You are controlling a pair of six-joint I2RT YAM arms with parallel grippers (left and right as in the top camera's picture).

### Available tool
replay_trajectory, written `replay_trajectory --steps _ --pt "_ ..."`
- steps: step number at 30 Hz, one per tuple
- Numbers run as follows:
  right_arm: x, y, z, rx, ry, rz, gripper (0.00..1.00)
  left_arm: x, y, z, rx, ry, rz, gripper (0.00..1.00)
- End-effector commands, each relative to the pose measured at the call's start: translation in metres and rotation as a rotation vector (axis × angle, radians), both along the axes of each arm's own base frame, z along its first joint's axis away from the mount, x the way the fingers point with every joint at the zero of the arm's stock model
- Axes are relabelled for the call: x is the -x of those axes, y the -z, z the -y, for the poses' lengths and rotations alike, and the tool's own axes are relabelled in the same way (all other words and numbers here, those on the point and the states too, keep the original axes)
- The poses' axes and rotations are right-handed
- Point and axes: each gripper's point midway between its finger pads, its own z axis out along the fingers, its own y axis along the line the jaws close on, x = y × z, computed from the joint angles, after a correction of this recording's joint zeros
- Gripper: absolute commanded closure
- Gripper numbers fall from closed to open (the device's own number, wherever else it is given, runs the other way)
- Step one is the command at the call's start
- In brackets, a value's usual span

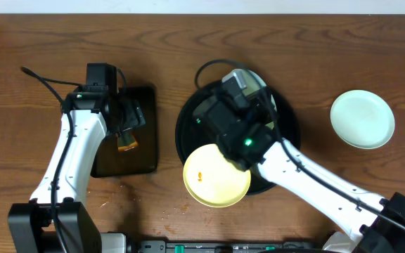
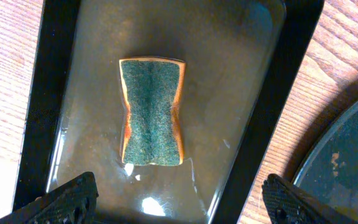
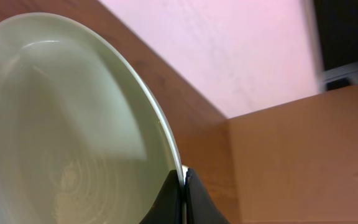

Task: Clean dirty plates on tray and stack at the side
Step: 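Lift the second blue plate with the right gripper and tilt it, then carry the blue plate right and stack it on the first blue plate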

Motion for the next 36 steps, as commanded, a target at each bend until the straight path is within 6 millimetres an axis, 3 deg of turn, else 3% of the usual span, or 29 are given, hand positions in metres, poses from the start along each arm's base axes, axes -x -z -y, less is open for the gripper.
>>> replay_trajectory --steps 1,8,36 --pt "0.0081 -0.0350 0.0021 0.069 0.039 0.104 0.99 -0.0023 -0.0054 0.0001 -0.002 0.003 0.015 0.14" --pt "0.0114 -0.0363 -0.0064 0.088 0.010 0.098 0.99 -0.0023 -0.0056 0.0001 -0.002 0.003 0.016 0.14" --pt "0.0079 -0.0333 -0.0062 0.028 0.016 0.107 0.99 -0.0023 -0.0054 -0.0001 -0.002 0.003 0.015 0.14"
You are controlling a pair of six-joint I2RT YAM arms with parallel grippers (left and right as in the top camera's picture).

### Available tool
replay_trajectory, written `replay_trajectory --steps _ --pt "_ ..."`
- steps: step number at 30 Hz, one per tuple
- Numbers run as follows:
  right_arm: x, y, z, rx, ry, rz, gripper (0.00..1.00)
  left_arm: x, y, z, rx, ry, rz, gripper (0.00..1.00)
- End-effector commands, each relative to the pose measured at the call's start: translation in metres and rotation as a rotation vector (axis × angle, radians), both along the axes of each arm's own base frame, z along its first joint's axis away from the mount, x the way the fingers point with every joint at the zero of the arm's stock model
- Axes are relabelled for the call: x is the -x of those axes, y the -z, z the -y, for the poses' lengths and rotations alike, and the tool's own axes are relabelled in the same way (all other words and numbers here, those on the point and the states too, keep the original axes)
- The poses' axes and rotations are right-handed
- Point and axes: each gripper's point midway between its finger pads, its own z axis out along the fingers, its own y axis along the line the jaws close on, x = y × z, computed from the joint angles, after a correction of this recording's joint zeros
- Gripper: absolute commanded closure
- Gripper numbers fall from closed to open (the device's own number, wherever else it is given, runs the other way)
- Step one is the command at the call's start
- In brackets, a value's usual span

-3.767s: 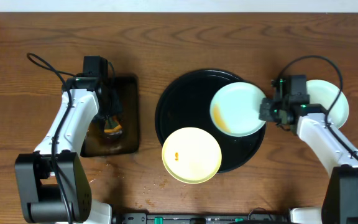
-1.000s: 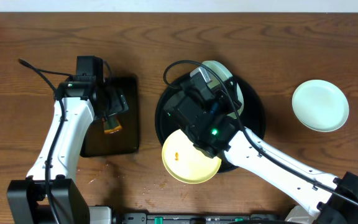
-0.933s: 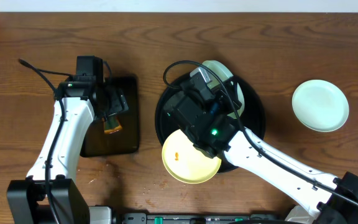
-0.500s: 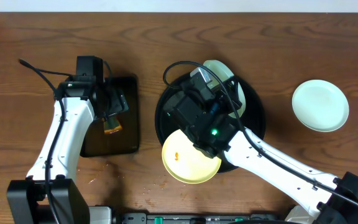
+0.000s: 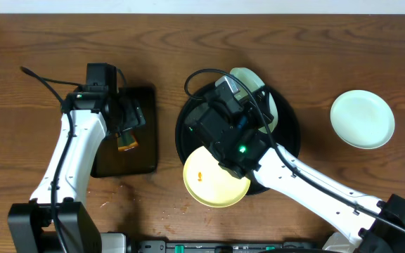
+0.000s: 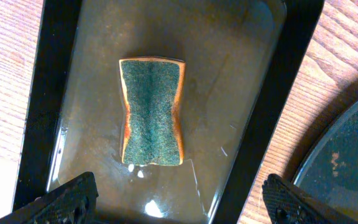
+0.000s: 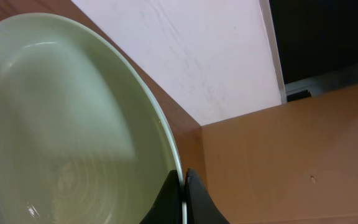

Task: Clean dirty plates on tray and stack at the side
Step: 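Carry the blue plate right and stack it on the first blue plate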

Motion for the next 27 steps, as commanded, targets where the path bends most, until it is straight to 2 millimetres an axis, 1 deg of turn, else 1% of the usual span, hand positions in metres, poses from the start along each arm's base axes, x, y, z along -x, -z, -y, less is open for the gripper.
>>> replay_trajectory --steps 1,3,4,5,6,7,8,9,10,11,12,13,14,15,16,17,18,19,20,21,22,23,24,26,27 --pt "-0.003 -0.011 -0.001 -0.114 0.001 0.038 0.99 -0.002 -0.005 0.000 -0.002 0.003 0.015 0.14" --pt "-0.008 0.003 -0.005 -0.152 -0.042 -0.039 0.99 -0.002 -0.005 0.000 -0.002 0.002 0.015 0.14" --pt "-0.010 -0.001 0.002 -0.136 -0.014 -0.017 0.99 -0.002 -0.005 0.000 -0.002 0.002 0.015 0.14" --pt "-0.012 -0.011 0.014 -0.134 0.050 0.053 0.99 -0.002 -0.005 0.000 -0.002 0.002 0.015 0.14" --pt "-0.013 -0.018 0.023 -0.169 0.095 0.110 0.99 -0.002 -0.005 0.000 -0.002 0.002 0.015 0.14" --pt "-0.014 -0.015 0.018 -0.204 0.069 0.085 0.99 -0.002 -0.005 0.000 -0.002 0.003 0.015 0.14" --pt "-0.014 -0.003 0.006 -0.210 -0.004 -0.002 0.99 -0.002 -0.005 0.000 -0.002 0.003 0.015 0.14" --pt "-0.010 0.003 -0.003 -0.165 -0.068 -0.078 0.99 -0.002 -0.005 0.000 -0.002 0.002 0.015 0.14" --pt "-0.008 0.000 -0.001 -0.119 -0.062 -0.074 0.99 -0.002 -0.005 0.000 -0.002 0.002 0.015 0.14" --pt "-0.007 -0.012 0.009 -0.088 -0.001 -0.003 0.99 -0.002 -0.005 0.000 -0.002 0.003 0.015 0.14" --pt "-0.008 -0.025 0.020 -0.101 0.068 0.084 0.99 -0.002 -0.005 0.000 -0.002 0.003 0.015 0.14" --pt "-0.011 -0.023 0.017 -0.131 0.049 0.069 0.99 -0.002 -0.005 0.000 -0.002 0.002 0.015 0.14" --pt "-0.013 -0.009 0.003 -0.136 -0.044 -0.034 0.99 -0.002 -0.005 0.000 -0.002 0.002 0.015 0.14" --pt "-0.010 0.001 -0.008 -0.097 -0.123 -0.124 0.99 -0.002 -0.005 0.000 -0.002 0.002 0.015 0.14" --pt "-0.008 -0.001 -0.006 -0.065 -0.116 -0.123 0.99 -0.002 -0.005 0.000 -0.002 0.002 0.015 0.14" --pt "-0.009 -0.010 0.004 -0.068 -0.055 -0.061 0.99 -0.002 -0.005 0.000 -0.002 0.002 0.015 0.13" --pt "-0.012 -0.014 0.011 -0.095 -0.015 -0.019 0.99 -0.002 -0.005 0.000 -0.002 0.002 0.015 0.14" --pt "-0.015 -0.012 0.011 -0.116 -0.024 -0.031 0.99 -0.002 -0.005 0.000 -0.002 0.002 0.015 0.14" --pt "-0.014 -0.010 0.006 -0.096 -0.061 -0.071 0.99 -0.002 -0.005 0.000 -0.003 0.002 0.015 0.14" --pt "-0.008 -0.011 -0.002 -0.024 -0.098 -0.097 0.99 -0.002 -0.005 0.000 -0.002 0.002 0.015 0.14" --pt "-0.006 -0.016 -0.001 -0.018 -0.076 -0.066 0.99 -0.002 -0.005 0.000 -0.002 0.002 0.015 0.14" --pt "-0.007 -0.017 0.003 -0.043 -0.054 -0.046 0.99 -0.002 -0.005 0.000 -0.002 0.002 0.015 0.14" --pt "-0.011 -0.013 0.013 -0.108 -0.016 -0.033 0.99 -0.002 -0.005 0.000 -0.002 0.002 0.015 0.14" --pt "-0.015 -0.003 0.031 -0.209 0.047 -0.032 0.99 -0.002 -0.005 0.000 -0.002 0.003 0.015 0.14" --pt "-0.016 0.005 0.040 -0.286 0.082 -0.042 0.99 -0.002 -0.005 0.000 -0.002 0.002 0.015 0.14"
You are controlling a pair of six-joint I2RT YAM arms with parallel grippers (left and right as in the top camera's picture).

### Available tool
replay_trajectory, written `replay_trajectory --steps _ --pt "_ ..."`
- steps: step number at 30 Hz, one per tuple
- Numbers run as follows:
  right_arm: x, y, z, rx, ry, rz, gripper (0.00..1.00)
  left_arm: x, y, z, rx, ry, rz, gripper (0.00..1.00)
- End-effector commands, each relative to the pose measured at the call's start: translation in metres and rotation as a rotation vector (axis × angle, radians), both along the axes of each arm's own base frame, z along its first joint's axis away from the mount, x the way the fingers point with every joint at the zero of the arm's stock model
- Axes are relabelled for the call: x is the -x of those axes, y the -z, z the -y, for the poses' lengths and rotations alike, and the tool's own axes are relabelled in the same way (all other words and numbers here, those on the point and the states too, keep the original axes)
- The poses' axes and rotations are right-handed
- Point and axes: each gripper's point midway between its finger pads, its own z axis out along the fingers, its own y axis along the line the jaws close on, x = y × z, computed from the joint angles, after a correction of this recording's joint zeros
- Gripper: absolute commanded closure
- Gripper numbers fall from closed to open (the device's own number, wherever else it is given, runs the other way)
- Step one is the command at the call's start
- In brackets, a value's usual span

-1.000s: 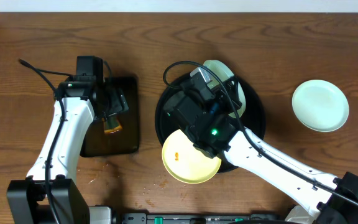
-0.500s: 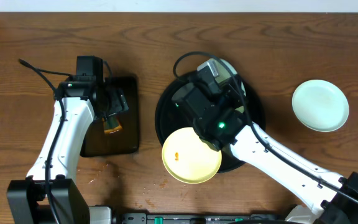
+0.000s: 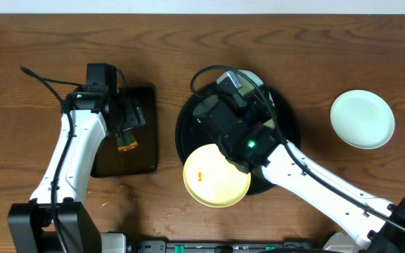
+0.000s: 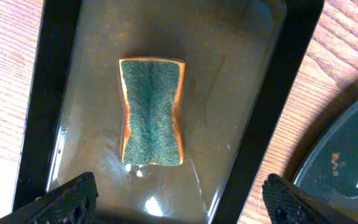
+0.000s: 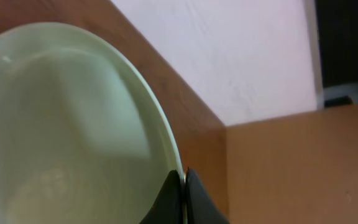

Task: Clean dirty plates on tray and stack at the side
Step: 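Carry the blue plate right and stack it on the first blue plate, then reach the right gripper to the yellow plate and grip its rim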

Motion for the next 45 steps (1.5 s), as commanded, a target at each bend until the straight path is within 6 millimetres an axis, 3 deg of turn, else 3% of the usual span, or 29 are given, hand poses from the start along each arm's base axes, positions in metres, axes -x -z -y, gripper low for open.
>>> replay_trajectory --steps 1,4,7,11,14,18,22,25,29,33,35,36,38,42,45 --pt "-0.010 0.004 0.041 -0.324 0.187 0.043 0.99 -0.002 -0.005 0.000 -0.002 0.002 0.015 0.14" --pt "-0.016 0.041 0.062 -0.646 0.287 -0.121 0.99 -0.002 -0.005 0.000 -0.002 0.002 0.015 0.14" --pt "-0.019 0.066 0.088 -0.969 0.387 -0.285 0.99 -0.002 -0.005 0.000 -0.002 0.002 0.015 0.14" --pt "-0.023 0.071 0.132 -1.241 0.473 -0.355 0.99 -0.002 -0.005 0.000 -0.002 0.002 0.015 0.13" --pt "-0.020 0.073 0.183 -1.339 0.596 -0.306 0.99 -0.002 -0.005 0.000 -0.002 0.003 0.015 0.14" --pt "0.001 0.087 0.265 -1.375 0.828 -0.204 0.99 -0.002 -0.005 0.000 -0.002 0.002 0.015 0.14" --pt "0.027 0.111 0.327 -1.423 1.044 -0.116 0.99 -0.002 -0.005 0.000 -0.002 0.003 0.015 0.14" --pt "0.038 0.128 0.353 -1.468 1.128 -0.095 0.99 -0.002 -0.005 0.000 -0.002 0.002 0.015 0.13" --pt "0.036 0.145 0.355 -1.543 1.141 -0.131 0.99 -0.002 -0.005 0.000 -0.002 0.003 0.015 0.14" --pt "0.037 0.160 0.362 -1.508 1.178 -0.140 0.97 -0.002 -0.005 0.000 -0.002 0.002 0.015 0.14" --pt "0.036 0.163 0.363 -1.505 1.182 -0.141 0.87 -0.002 -0.005 0.000 -0.002 0.003 0.015 0.14" --pt "0.032 0.161 0.362 -1.519 1.157 -0.138 0.74 -0.002 -0.005 0.000 -0.002 0.002 0.015 0.14" --pt "0.026 0.152 0.356 -1.539 1.071 -0.154 0.63 -0.002 -0.005 0.000 -0.002 0.002 0.015 0.14" --pt "0.009 0.118 0.331 -1.562 0.854 -0.163 0.55 -0.002 -0.005 0.000 -0.002 0.003 0.015 0.14" --pt "-0.006 0.079 0.295 -1.558 0.657 -0.167 0.53 -0.002 -0.005 0.000 -0.002 0.002 0.015 0.14"
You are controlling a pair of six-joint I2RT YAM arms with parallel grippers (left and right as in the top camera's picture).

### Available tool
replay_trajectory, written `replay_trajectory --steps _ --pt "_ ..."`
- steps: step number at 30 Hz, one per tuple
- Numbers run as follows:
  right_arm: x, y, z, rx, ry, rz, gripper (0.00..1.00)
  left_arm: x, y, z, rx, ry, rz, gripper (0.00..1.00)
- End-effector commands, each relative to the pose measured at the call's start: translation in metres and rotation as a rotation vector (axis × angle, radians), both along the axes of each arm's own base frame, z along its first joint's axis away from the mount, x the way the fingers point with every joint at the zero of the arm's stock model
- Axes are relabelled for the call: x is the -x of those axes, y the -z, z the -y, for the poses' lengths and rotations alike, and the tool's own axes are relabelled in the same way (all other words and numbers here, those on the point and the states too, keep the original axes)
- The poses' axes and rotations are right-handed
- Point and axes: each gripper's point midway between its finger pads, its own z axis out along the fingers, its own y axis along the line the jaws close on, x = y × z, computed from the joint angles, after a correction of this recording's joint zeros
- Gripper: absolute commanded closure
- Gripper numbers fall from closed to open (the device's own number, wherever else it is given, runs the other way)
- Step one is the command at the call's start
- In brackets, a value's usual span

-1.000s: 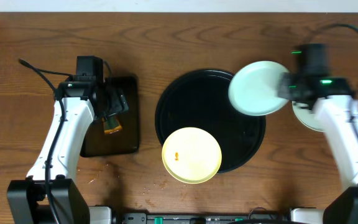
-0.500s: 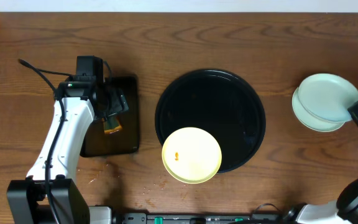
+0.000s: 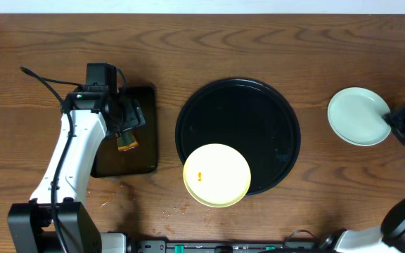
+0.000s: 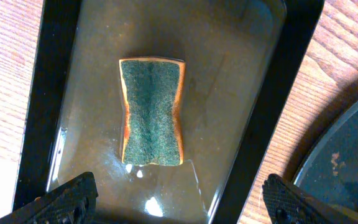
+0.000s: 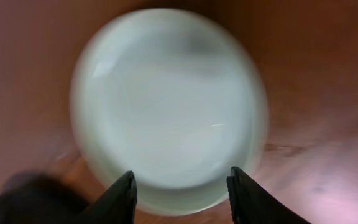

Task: Clean dirty plates on tray and stack at the side
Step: 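Reach the right gripper to the yellow plate and grip its rim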

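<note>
A yellow plate (image 3: 216, 176) with an orange smear lies on the front left rim of the round black tray (image 3: 273, 112). Pale green plates (image 3: 358, 117) are stacked on the table at the far right, and the right wrist view shows a second rim under the top plate (image 5: 169, 106). My right gripper (image 5: 182, 196) is open just above that stack, at the right edge of the overhead view. A green and orange sponge (image 4: 152, 112) lies in shallow water in the rectangular black tray (image 4: 294, 93). My left gripper (image 4: 182, 202) hangs open above it.
Small crumbs (image 3: 178, 207) lie on the wooden table in front of the two trays. The round tray's rim (image 4: 347, 149) shows at the right of the left wrist view. The far table edge (image 3: 202, 13) runs along the top.
My right gripper was shut on the rim of a pale green plate over the round tray. Now that plate lies on the stack at the far right, with the gripper open above it. The left arm is unchanged.
At all three earlier moments my right gripper held a pale green plate tilted by its rim over the round tray, shifting slightly. Now the plate rests on the one at the right, released. My left gripper stayed open over the sponge throughout.
</note>
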Motion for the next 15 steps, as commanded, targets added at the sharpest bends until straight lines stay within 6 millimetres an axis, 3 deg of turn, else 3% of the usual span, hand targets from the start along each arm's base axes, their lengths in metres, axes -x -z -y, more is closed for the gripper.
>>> replay_trajectory --steps 1,4,6,10,15 --pt "-0.024 -0.072 -0.071 0.036 -0.280 0.231 0.53 -0.002 -0.005 0.000 -0.002 0.002 0.015 0.14" --pt "-0.021 -0.094 -0.133 0.059 -0.491 0.273 0.52 -0.002 -0.005 0.000 -0.002 0.002 0.015 0.13" --pt "-0.011 -0.097 -0.179 0.058 -0.652 0.266 0.51 -0.002 -0.005 0.000 -0.002 0.002 0.015 0.14" --pt "0.023 -0.077 -0.262 0.029 -0.950 0.157 0.50 -0.002 -0.005 0.000 -0.002 0.002 0.015 0.14" --pt "0.071 -0.034 -0.331 0.022 -1.219 -0.017 0.50 -0.002 -0.005 0.000 -0.002 0.002 0.015 0.14"
